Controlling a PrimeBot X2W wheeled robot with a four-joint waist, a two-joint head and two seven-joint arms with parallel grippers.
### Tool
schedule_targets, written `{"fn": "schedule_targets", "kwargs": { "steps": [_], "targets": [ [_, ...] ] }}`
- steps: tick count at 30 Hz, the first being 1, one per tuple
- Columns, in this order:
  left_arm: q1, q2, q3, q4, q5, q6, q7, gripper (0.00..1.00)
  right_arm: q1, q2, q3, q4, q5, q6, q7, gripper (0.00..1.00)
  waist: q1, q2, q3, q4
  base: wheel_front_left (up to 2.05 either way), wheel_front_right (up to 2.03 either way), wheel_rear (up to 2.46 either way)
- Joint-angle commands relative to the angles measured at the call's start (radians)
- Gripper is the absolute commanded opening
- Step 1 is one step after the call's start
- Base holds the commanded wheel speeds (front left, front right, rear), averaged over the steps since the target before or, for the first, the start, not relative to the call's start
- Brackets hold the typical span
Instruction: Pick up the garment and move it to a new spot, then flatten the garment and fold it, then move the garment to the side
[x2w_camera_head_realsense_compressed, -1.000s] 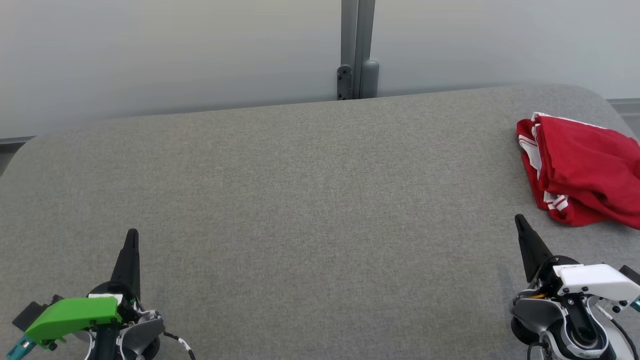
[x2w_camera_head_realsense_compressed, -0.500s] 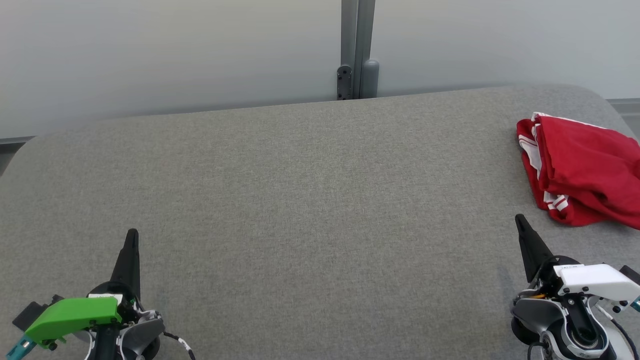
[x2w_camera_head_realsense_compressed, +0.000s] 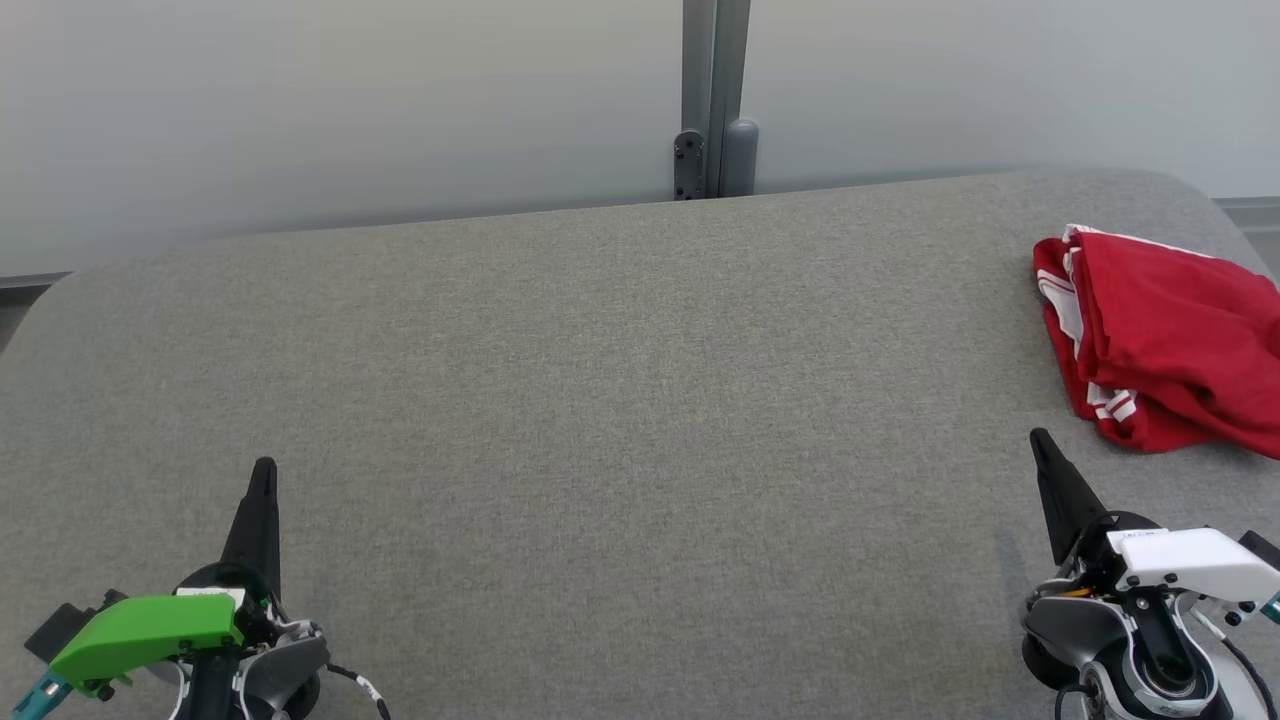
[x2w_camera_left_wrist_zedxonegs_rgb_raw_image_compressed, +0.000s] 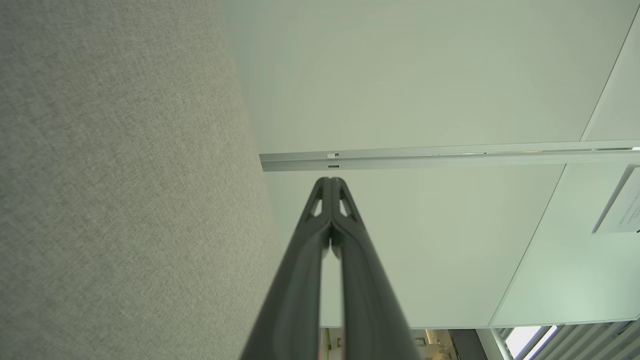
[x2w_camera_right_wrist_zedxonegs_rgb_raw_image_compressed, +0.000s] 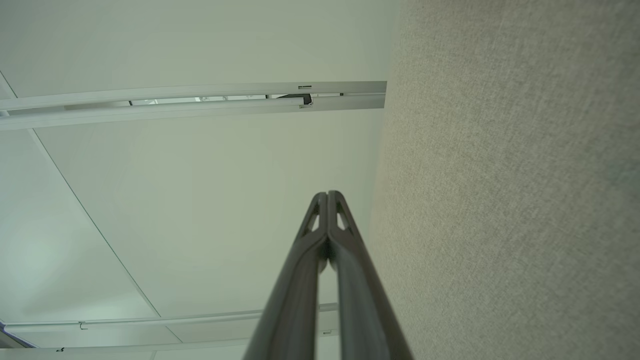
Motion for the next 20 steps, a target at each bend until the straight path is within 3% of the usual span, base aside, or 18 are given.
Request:
{"fn": "schedule_targets", "kwargs": {
  "steps": [1,20],
  "targets": [
    [-0.011,0.001,0.002,0.001,-0.002,-0.002,0.004,0.00,0.007,-0.001,-0.003,-0.005,-0.001,0.000,0.003,0.00,0.0000,0.0000,0.000,0.000,0.00,0.00,0.00],
    [-0.011,0.001,0.002,0.001,-0.002,-0.002,0.004,0.00,0.007,0.000,-0.005,-0.004,-0.003,0.000,0.005,0.00,0.0000,0.0000,0.000,0.000,0.00,0.00,0.00]
  ]
}}
